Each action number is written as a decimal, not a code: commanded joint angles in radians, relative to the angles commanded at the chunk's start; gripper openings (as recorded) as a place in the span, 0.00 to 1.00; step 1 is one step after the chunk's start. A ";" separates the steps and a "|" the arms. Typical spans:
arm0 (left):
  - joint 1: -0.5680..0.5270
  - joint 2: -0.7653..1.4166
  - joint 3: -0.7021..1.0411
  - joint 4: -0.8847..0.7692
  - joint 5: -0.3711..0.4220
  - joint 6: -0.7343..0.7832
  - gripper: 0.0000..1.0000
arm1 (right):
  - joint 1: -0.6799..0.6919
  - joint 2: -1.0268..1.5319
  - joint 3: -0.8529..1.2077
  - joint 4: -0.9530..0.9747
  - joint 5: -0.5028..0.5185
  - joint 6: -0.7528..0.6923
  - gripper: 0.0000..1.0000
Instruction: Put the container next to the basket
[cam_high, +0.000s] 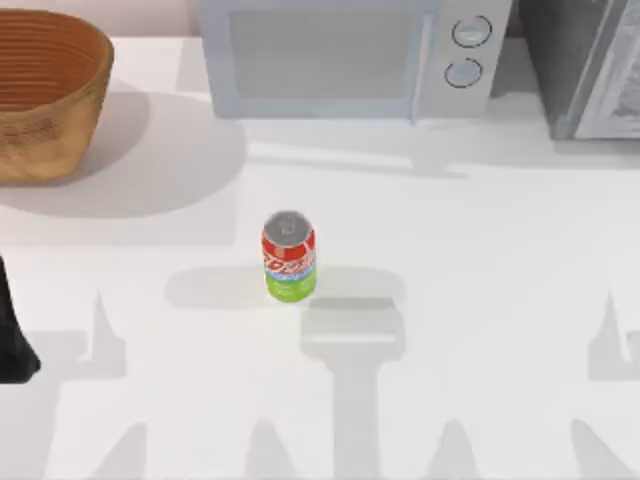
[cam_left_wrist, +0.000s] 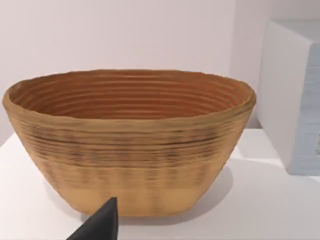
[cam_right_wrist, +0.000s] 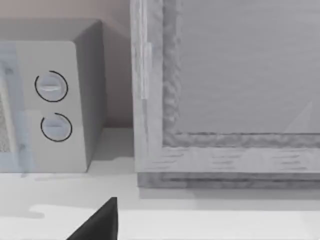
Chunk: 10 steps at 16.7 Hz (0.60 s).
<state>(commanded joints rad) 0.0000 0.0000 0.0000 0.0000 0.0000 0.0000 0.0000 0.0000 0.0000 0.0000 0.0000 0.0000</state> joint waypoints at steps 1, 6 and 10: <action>0.000 0.000 0.000 0.000 0.000 0.000 1.00 | 0.000 0.000 0.000 0.000 0.000 0.000 1.00; -0.036 0.098 0.081 -0.062 0.007 0.013 1.00 | 0.000 0.000 0.000 0.000 0.000 0.000 1.00; -0.109 0.335 0.286 -0.212 0.010 0.043 1.00 | 0.000 0.000 0.000 0.000 0.000 0.000 1.00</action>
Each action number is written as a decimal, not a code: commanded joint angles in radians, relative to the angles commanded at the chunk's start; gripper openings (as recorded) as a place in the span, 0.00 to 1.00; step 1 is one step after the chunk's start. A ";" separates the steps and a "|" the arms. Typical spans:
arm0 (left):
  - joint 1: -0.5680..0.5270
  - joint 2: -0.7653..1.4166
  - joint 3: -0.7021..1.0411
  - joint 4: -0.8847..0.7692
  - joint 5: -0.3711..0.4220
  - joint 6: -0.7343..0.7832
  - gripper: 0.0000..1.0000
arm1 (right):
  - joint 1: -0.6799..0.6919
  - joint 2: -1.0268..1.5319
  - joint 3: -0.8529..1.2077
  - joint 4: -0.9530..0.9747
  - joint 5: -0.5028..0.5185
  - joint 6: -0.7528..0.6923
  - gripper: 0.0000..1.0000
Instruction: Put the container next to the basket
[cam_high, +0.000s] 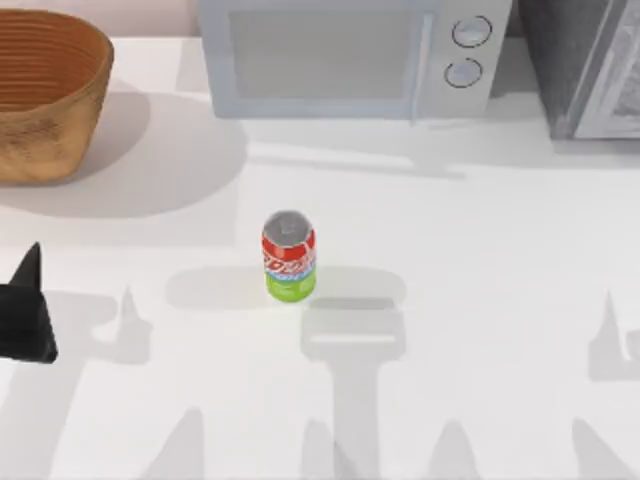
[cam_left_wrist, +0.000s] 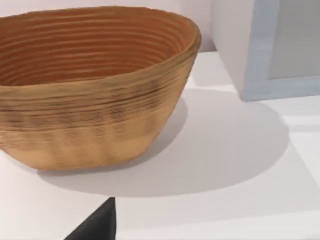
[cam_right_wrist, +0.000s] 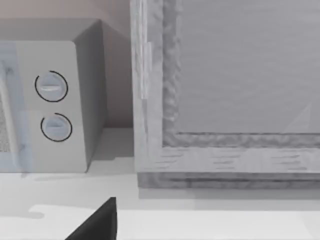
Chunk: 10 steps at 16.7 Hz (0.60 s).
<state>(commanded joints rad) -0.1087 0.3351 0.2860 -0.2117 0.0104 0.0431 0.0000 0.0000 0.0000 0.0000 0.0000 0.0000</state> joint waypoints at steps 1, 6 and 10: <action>-0.022 0.076 0.066 -0.048 0.000 0.009 1.00 | 0.000 0.000 0.000 0.000 0.000 0.000 1.00; -0.144 0.527 0.457 -0.331 -0.002 0.058 1.00 | 0.000 0.000 0.000 0.000 0.000 0.000 1.00; -0.249 0.928 0.806 -0.583 -0.002 0.097 1.00 | 0.000 0.000 0.000 0.000 0.000 0.000 1.00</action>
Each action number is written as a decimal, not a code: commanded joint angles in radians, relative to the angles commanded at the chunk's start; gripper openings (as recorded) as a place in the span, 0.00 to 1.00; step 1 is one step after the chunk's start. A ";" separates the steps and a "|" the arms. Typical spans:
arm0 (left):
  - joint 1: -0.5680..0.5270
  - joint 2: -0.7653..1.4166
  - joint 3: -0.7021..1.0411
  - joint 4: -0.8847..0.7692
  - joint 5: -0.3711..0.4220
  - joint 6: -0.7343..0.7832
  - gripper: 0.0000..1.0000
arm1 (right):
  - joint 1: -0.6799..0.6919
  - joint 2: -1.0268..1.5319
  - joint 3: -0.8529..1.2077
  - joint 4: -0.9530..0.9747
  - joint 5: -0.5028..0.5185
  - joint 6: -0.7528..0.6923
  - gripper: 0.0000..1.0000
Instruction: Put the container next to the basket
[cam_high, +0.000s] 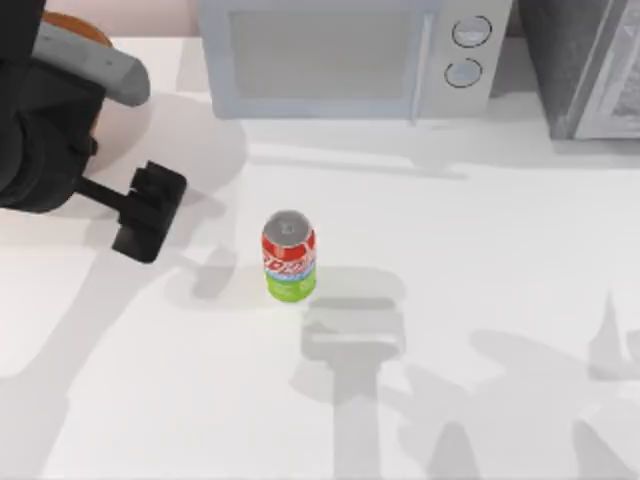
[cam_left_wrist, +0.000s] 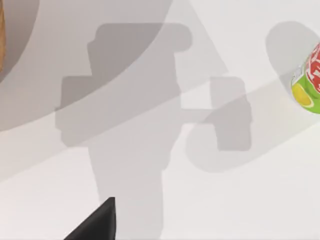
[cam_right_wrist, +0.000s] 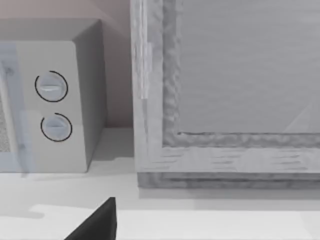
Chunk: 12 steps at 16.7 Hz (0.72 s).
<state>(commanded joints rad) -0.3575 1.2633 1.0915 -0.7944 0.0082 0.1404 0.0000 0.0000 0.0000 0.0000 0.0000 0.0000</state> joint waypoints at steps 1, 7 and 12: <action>-0.026 0.099 0.088 -0.062 0.000 0.009 1.00 | 0.000 0.000 0.000 0.000 0.000 0.000 1.00; -0.159 0.626 0.576 -0.383 0.001 0.052 1.00 | 0.000 0.000 0.000 0.000 0.000 0.000 1.00; -0.226 0.898 0.861 -0.541 -0.002 0.071 1.00 | 0.000 0.000 0.000 0.000 0.000 0.000 1.00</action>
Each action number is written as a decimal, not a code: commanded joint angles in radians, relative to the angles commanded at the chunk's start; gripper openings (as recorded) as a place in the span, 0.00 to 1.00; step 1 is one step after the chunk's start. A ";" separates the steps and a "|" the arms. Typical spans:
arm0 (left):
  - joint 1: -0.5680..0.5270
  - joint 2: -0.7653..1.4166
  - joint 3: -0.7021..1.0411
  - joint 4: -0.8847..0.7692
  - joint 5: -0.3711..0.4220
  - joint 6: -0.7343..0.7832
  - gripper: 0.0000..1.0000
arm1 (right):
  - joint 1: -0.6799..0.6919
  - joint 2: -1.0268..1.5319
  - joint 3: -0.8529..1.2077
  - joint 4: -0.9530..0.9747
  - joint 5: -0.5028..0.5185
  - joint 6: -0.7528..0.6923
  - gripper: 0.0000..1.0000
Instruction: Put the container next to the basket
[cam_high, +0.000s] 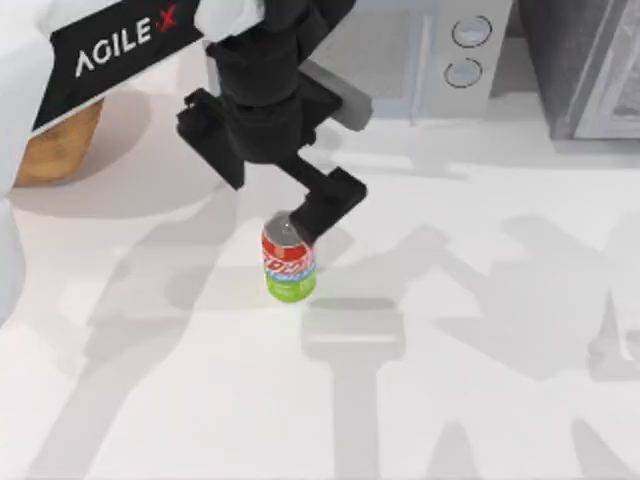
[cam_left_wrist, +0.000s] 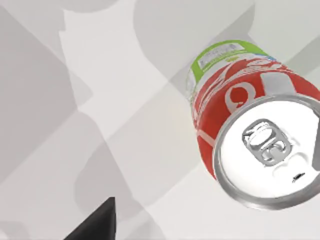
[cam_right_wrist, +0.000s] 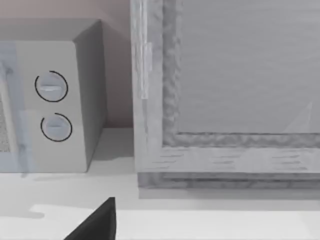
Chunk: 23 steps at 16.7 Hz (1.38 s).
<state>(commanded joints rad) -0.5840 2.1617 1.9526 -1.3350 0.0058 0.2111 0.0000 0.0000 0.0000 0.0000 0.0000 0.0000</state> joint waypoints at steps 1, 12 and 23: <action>-0.008 0.031 0.034 -0.017 -0.001 0.002 1.00 | 0.000 0.000 0.000 0.000 0.000 0.000 1.00; -0.014 0.069 0.009 0.031 -0.001 0.007 1.00 | 0.000 0.000 0.000 0.000 0.000 0.000 1.00; -0.015 0.085 -0.133 0.189 -0.001 0.006 0.92 | 0.000 0.000 0.000 0.000 0.000 0.000 1.00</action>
<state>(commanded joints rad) -0.5985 2.2464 1.8195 -1.1457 0.0047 0.2168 0.0000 0.0000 0.0000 0.0000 0.0000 0.0000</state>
